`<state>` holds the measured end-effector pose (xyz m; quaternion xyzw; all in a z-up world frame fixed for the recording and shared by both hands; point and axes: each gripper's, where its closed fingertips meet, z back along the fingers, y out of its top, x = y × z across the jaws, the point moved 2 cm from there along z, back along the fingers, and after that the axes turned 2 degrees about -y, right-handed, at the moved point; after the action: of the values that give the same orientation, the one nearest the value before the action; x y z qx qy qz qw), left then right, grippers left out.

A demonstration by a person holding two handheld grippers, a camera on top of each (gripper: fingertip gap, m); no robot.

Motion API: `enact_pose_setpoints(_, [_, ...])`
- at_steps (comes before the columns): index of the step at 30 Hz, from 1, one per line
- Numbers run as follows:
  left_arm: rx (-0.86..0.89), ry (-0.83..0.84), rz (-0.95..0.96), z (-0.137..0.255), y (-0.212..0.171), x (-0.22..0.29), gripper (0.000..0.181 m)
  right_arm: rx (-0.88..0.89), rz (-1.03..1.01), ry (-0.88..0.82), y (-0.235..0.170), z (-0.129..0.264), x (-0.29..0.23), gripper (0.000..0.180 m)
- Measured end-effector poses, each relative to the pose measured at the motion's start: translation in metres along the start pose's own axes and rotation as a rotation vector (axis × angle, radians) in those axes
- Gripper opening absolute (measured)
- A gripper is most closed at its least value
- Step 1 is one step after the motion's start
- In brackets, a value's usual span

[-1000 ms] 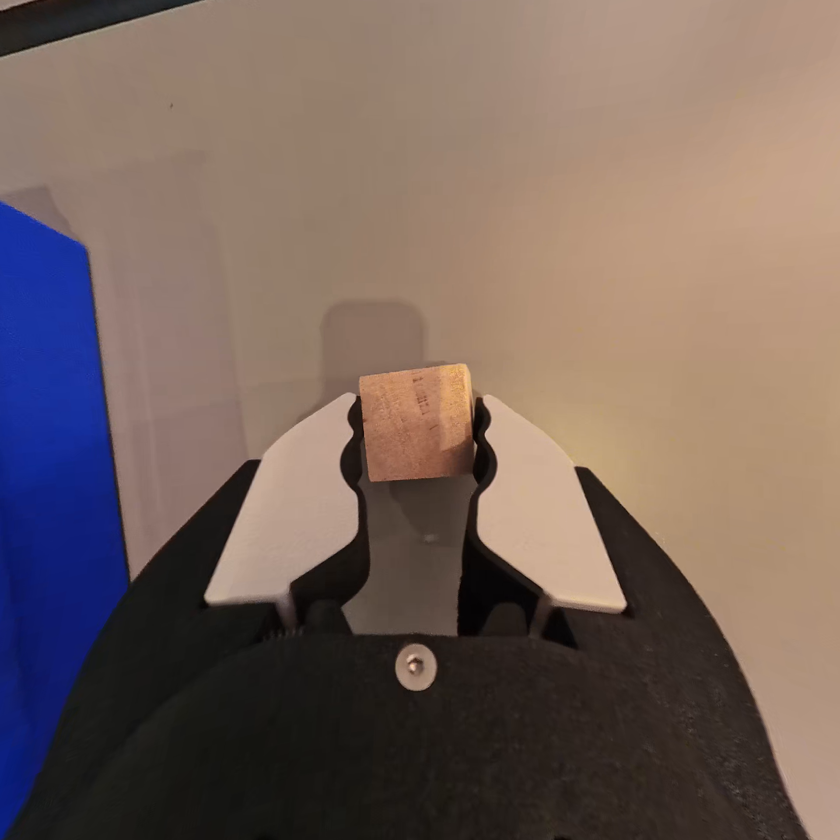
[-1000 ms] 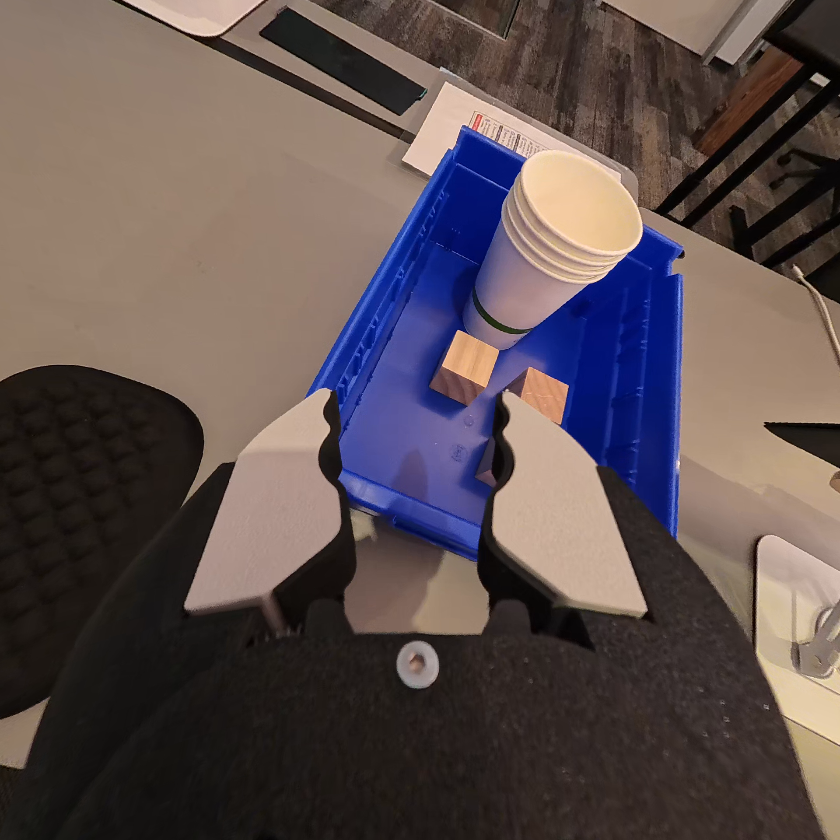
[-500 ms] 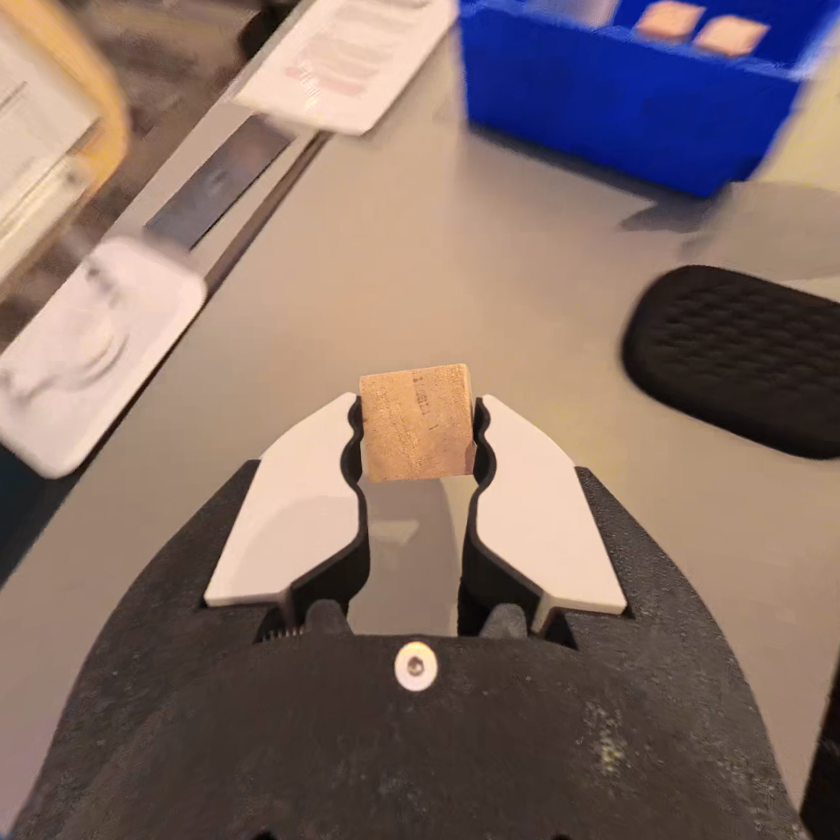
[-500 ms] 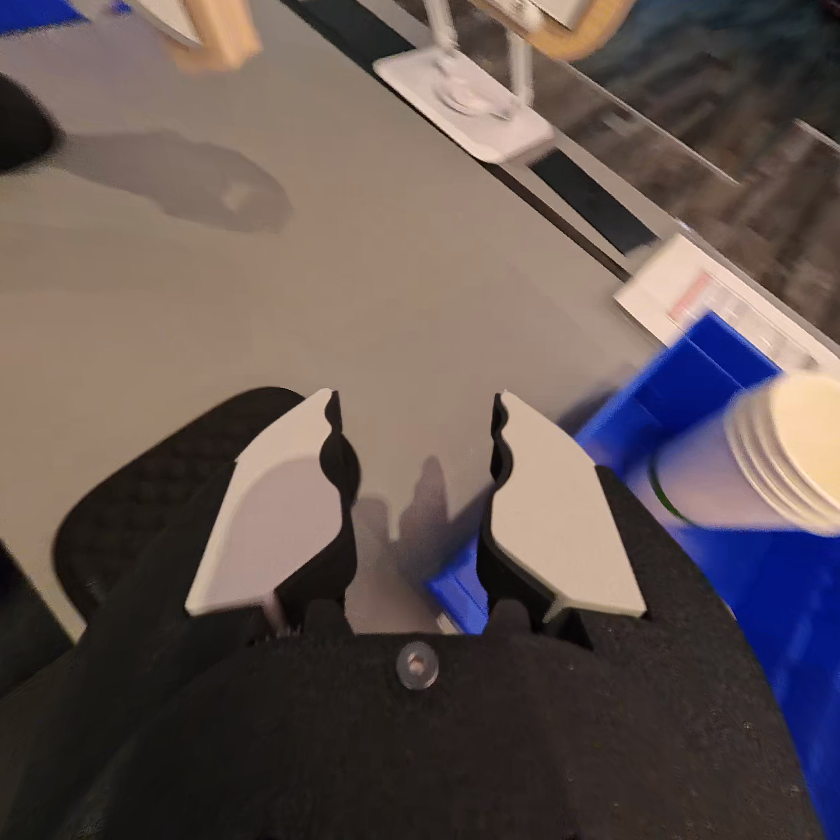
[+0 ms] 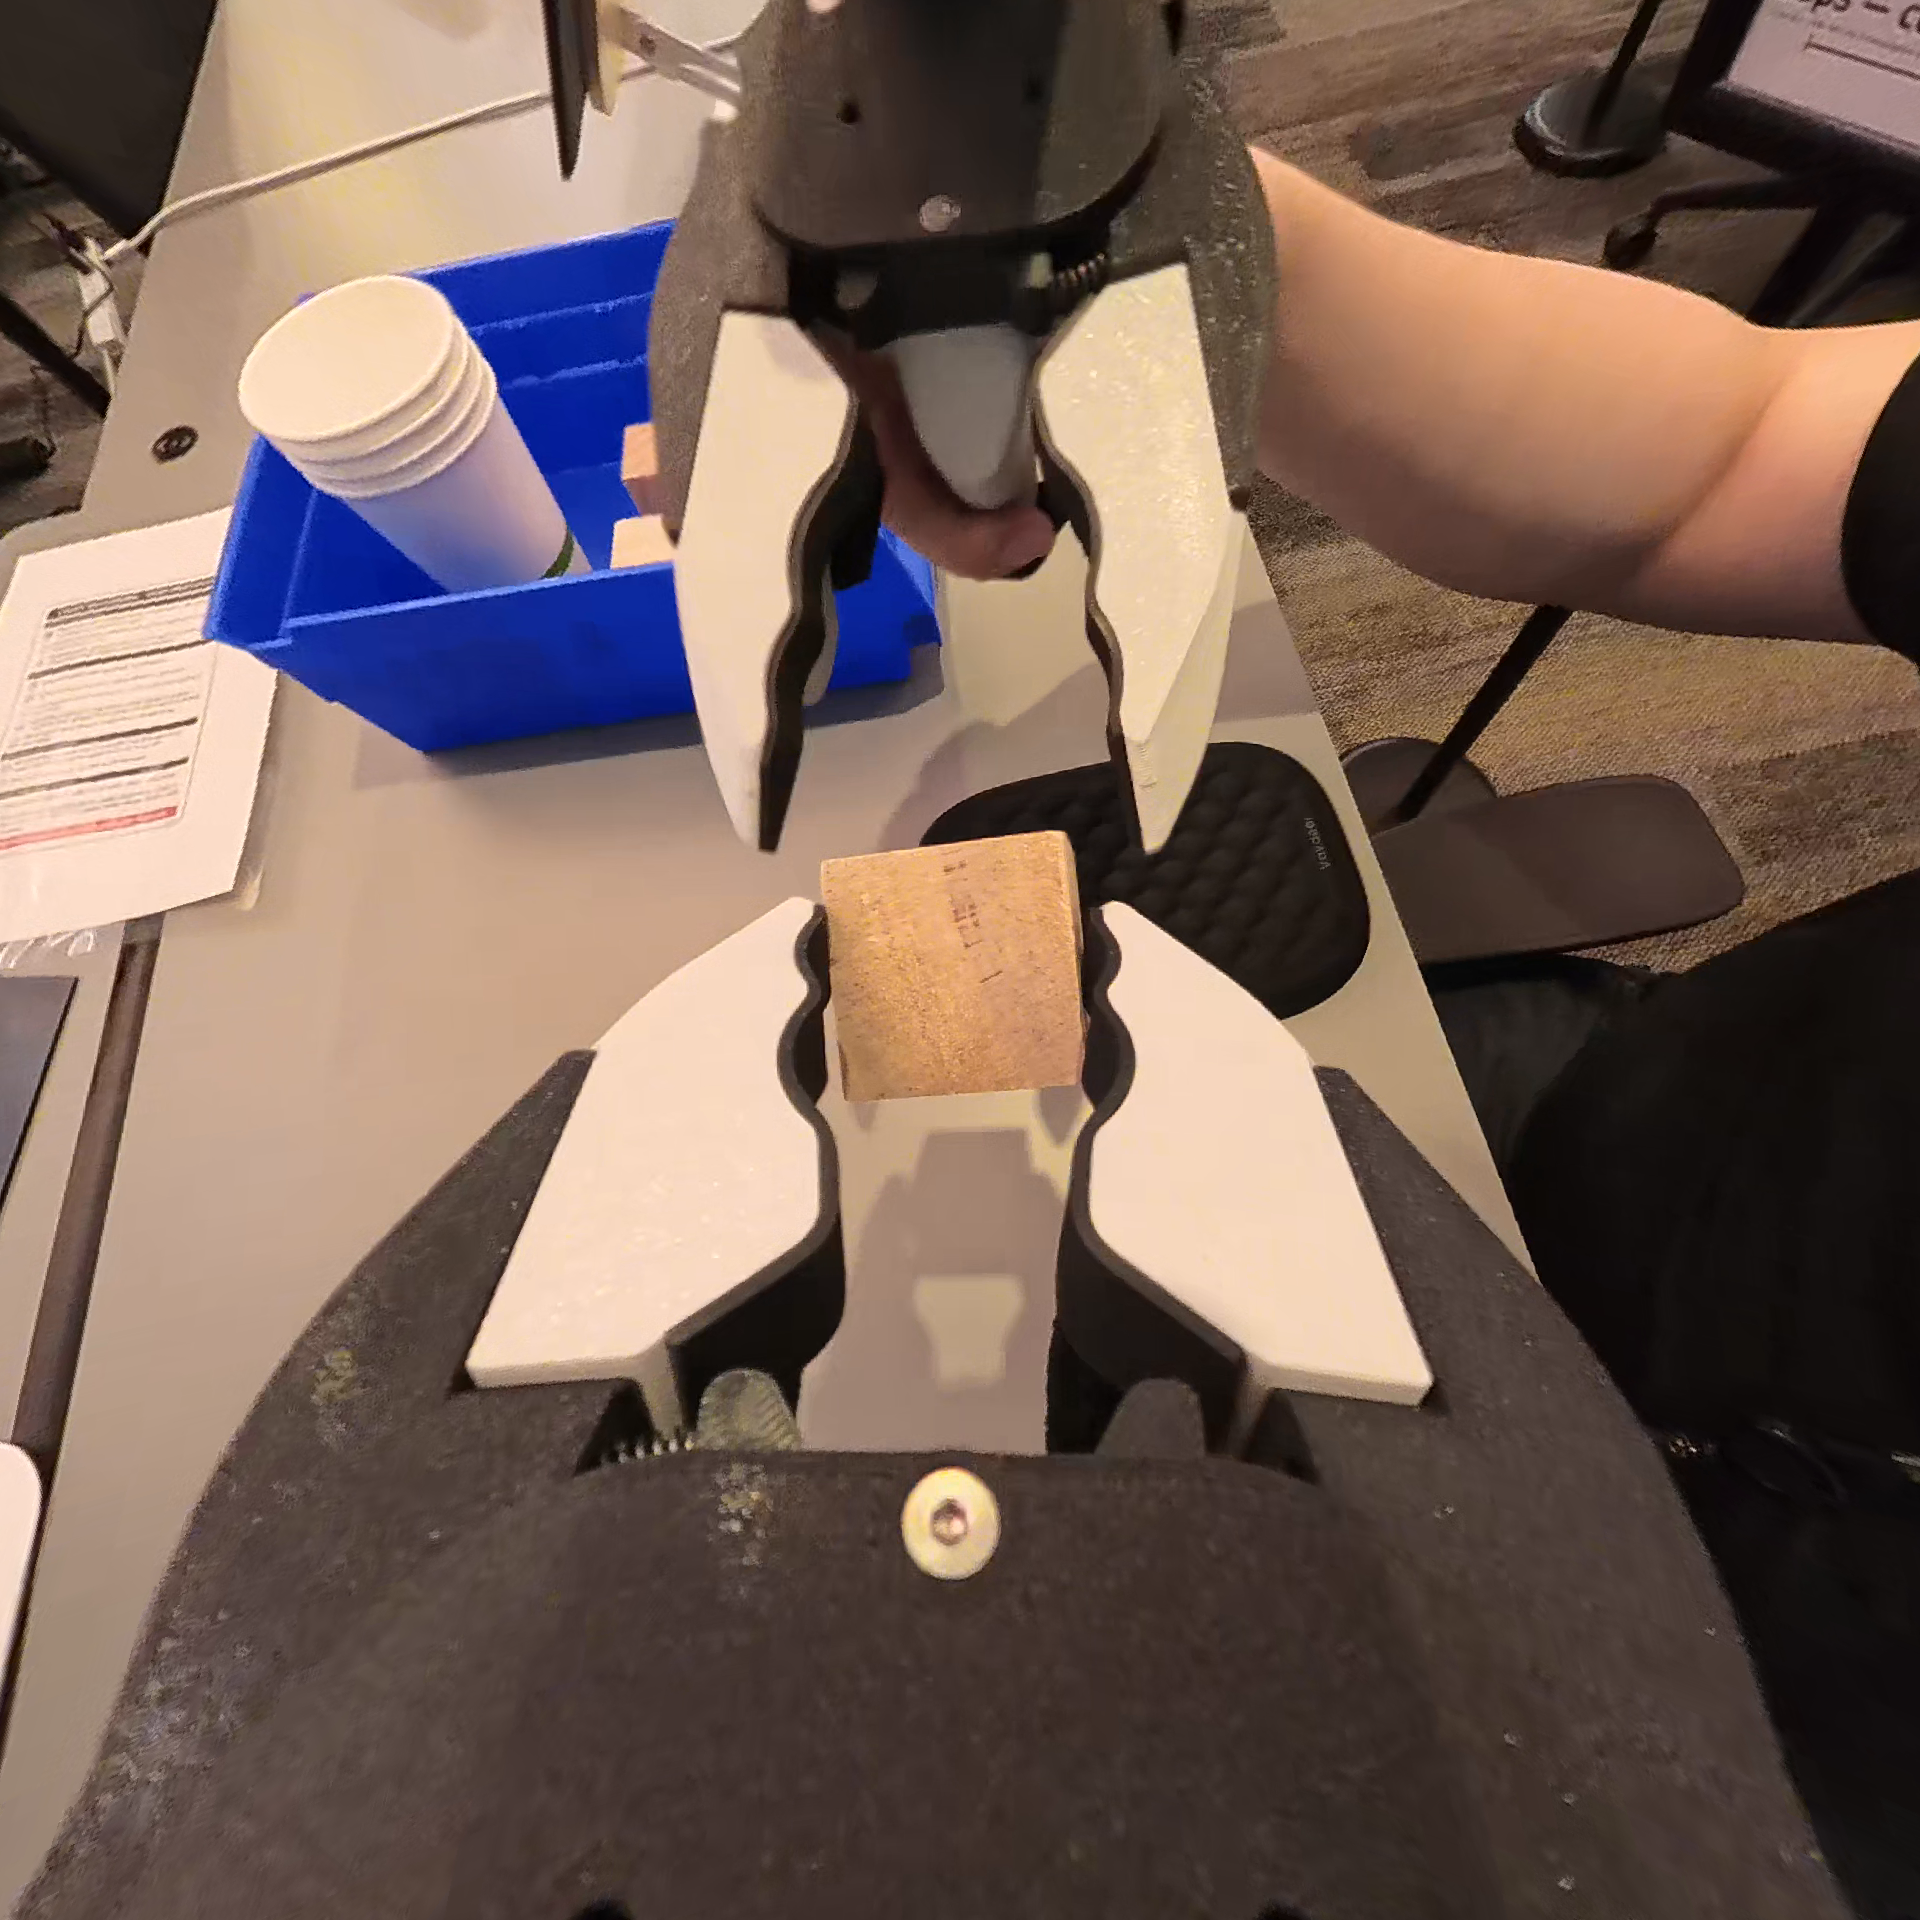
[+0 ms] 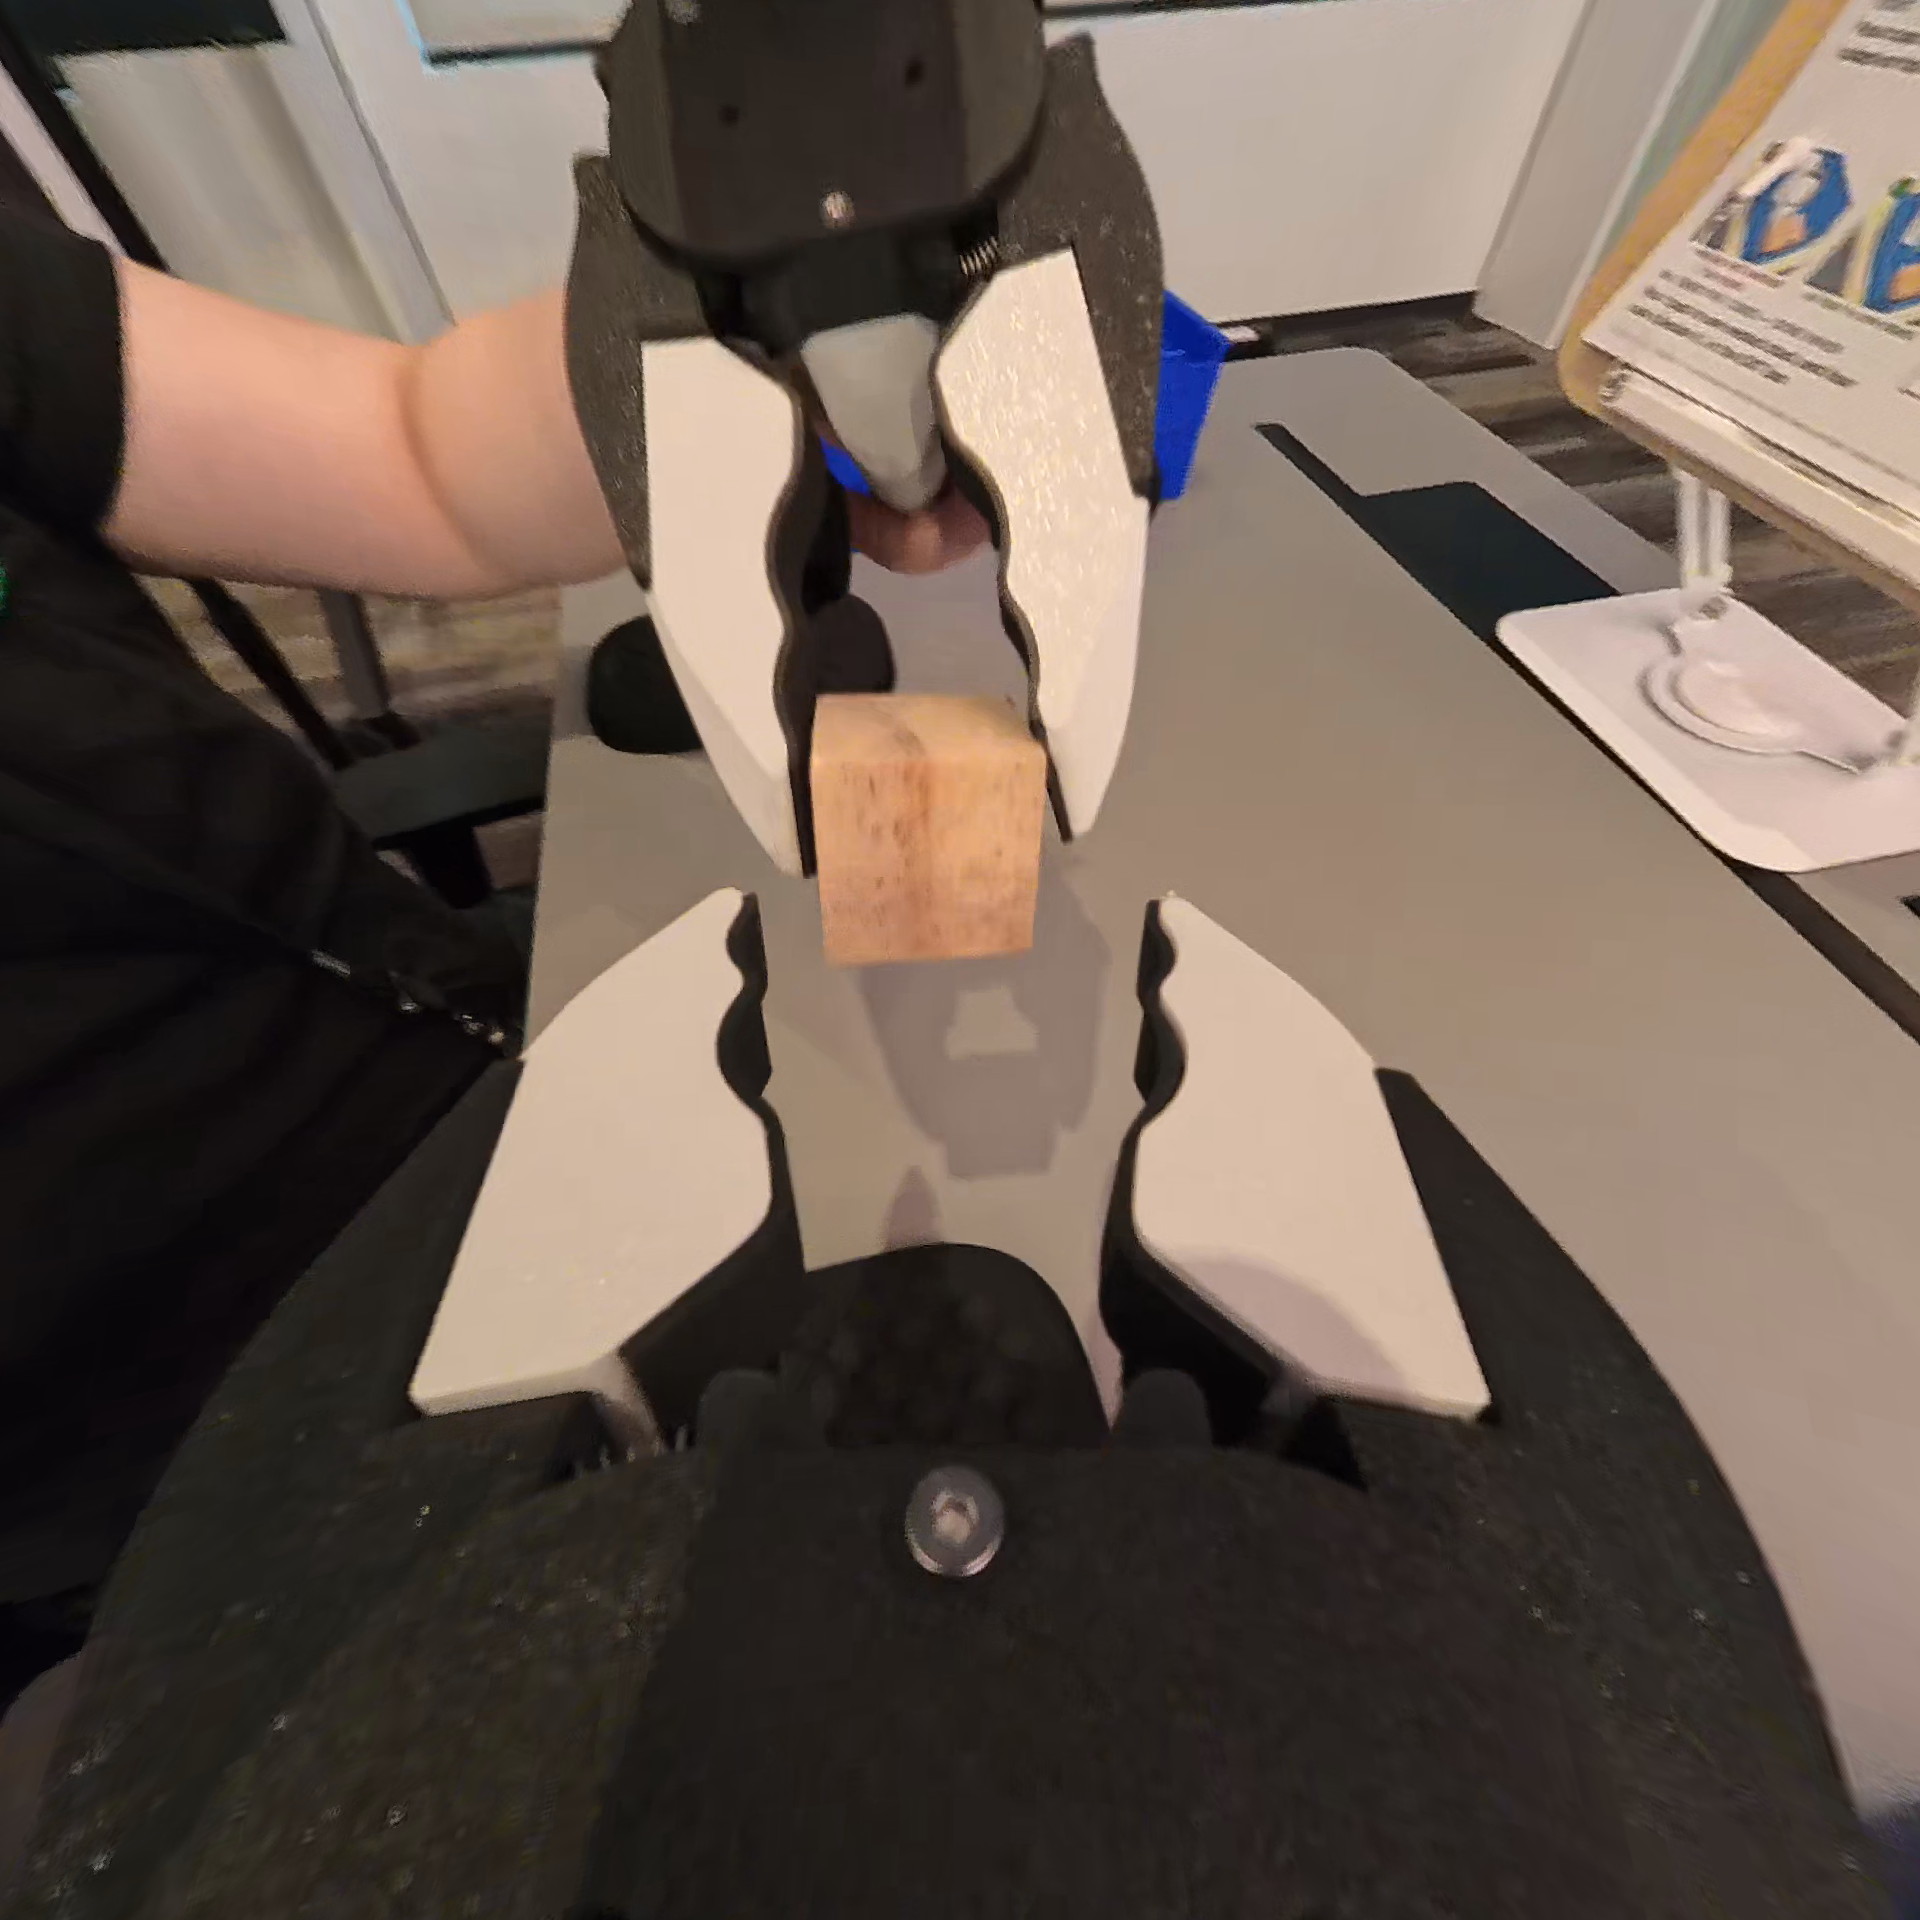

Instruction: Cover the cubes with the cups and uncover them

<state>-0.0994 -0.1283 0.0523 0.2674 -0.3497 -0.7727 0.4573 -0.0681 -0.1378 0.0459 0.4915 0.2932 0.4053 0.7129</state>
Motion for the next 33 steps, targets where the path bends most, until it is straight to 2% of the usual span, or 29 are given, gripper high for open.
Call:
enact_pose_setpoints(4, [0.031, -0.023, -0.017, -0.002, 0.006, 0.006, 0.046, -0.003, -0.02, 0.046, 0.0, -0.004, -0.002, 0.064])
enact_pose_setpoints(9, [0.022, -0.048, -0.03, -0.004, 0.004, 0.01, 0.046, -0.008, -0.041, 0.167, -0.003, -0.006, -0.014, 0.041])
enact_pose_setpoints(21, [0.017, -0.045, 0.002, -0.002, -0.004, 0.008, 0.049, 0.024, -0.017, 0.144, -0.008, -0.003, -0.011, 0.041])
enact_pose_setpoints(27, [0.015, -0.037, -0.007, -0.003, -0.005, 0.01, 0.044, 0.015, -0.012, 0.13, -0.01, -0.002, -0.011, 0.042])
enact_pose_setpoints(29, [0.011, -0.03, -0.012, -0.004, -0.004, 0.01, 0.044, 0.031, -0.026, 0.115, -0.005, -0.003, -0.011, 0.052])
enact_pose_setpoints(33, [0.005, -0.025, -0.02, -0.005, -0.002, 0.011, 0.044, 0.009, -0.021, 0.093, -0.001, -0.005, -0.011, 0.047])
